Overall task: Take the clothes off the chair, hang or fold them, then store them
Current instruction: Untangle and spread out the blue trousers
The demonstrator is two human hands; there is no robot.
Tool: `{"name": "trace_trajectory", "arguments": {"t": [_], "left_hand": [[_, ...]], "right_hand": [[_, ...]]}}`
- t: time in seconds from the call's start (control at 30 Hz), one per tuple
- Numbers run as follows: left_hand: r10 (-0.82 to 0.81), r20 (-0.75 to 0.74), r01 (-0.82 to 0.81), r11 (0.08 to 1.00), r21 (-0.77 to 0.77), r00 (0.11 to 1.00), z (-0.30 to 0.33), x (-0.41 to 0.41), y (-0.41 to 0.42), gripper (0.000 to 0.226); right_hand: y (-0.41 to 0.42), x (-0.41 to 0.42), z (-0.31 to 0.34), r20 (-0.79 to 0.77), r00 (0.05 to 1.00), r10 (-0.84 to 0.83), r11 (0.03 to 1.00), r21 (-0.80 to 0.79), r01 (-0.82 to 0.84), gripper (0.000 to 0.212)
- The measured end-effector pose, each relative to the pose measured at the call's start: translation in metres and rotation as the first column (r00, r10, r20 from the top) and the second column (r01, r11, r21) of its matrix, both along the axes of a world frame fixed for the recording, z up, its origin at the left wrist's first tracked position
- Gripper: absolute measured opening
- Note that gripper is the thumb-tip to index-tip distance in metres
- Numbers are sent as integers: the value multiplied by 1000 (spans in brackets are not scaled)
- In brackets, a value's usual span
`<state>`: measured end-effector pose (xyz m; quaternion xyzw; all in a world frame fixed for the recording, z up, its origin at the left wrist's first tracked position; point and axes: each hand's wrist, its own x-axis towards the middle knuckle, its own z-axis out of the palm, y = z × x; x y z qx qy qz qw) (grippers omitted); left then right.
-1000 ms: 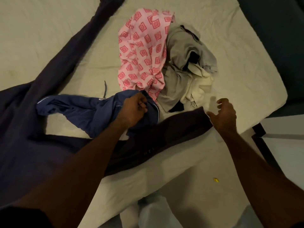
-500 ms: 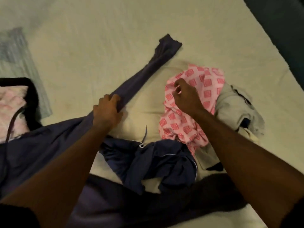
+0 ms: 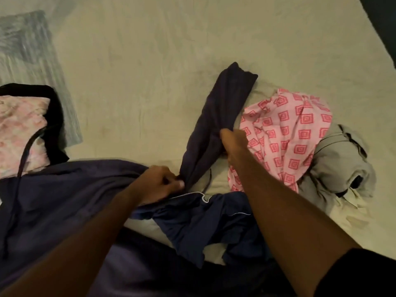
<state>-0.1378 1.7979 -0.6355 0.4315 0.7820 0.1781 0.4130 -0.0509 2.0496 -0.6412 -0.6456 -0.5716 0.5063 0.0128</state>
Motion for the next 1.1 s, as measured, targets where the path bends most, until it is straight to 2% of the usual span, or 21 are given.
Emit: {"name": "trace_trajectory", "arguments": {"t": [0.03,0.07,0.1,0.17,0.23,0.33,0.4,0.47,0.5,0.53,0.6,0.63,0.7,0.77,0.83,0.87,0.93,1.0,1.1], "left_hand": [[150,15,-151,988,33,989,-5,-8,0,48],[214,-51,-212,976,41,976,-9,-17,1,40],[193,-160,-196,981,-7,968,-10,-23,2,34],[-26,-343,-56,972,-227,939,-12,-30,4,50],[-183,-417,51,950,-308,890,-14,-33,3,60],[-222,-286,101,917,-385,932,-12,-41,-1,45],[-284,-213,169,883,-437,935,-10,-45,-6,25],[-232,-189,161,930,-330,954,-12,-50,-13,16],[-101,-147,71,977,-200,984,-15,-54,-19,20],[83,-52,-86,995,-42,995,-15,-59,-25,25],[407,120,-422,890,170,906,-12,-75,-36,33],[509,110,-520,824,225,854,-10,-85,-42,35],[644,-6,-619,737,270,765,-3,-107,-51,33],[710,-104,-656,688,311,696,2,-129,-57,31],[725,-170,-651,679,340,667,6,-146,-63,31],[722,-195,-641,684,349,664,7,-153,-66,31],[712,-201,-626,693,358,673,9,-162,-70,31],[700,-131,-620,692,370,703,12,-172,-71,31],[654,124,-653,685,323,747,27,-183,-71,32]], "right_hand": [[-4,11,0,94,995,26,1000,13,-28,59],[-5,23,-3,196,978,66,997,26,-73,59],[-7,36,-7,255,962,96,994,19,-104,60],[-9,52,-3,259,959,113,993,1,-117,61],[-1,47,4,134,989,68,997,28,-72,57],[30,19,7,-74,995,-65,997,43,69,51],[54,-7,9,-240,937,-252,965,-131,226,51],[73,-29,9,-308,869,-388,910,-277,308,40],[78,-35,11,-306,862,-405,898,-310,311,34],[84,-38,14,-270,875,-402,892,-331,308,29],[97,-35,14,-209,912,-354,886,-387,255,27],[103,-33,11,-179,929,-324,883,-410,228,27],[113,-25,14,-177,935,-307,884,-417,212,33],[115,-15,23,-329,865,-380,903,-334,270,39],[109,1,43,-529,704,-473,881,-299,367,33],[106,10,50,-596,654,-466,883,-259,392,29],[99,28,70,-641,642,-420,884,-131,449,28],[100,52,88,-639,661,-393,857,8,516,30],[107,99,110,-651,625,-431,793,57,606,31]]}}
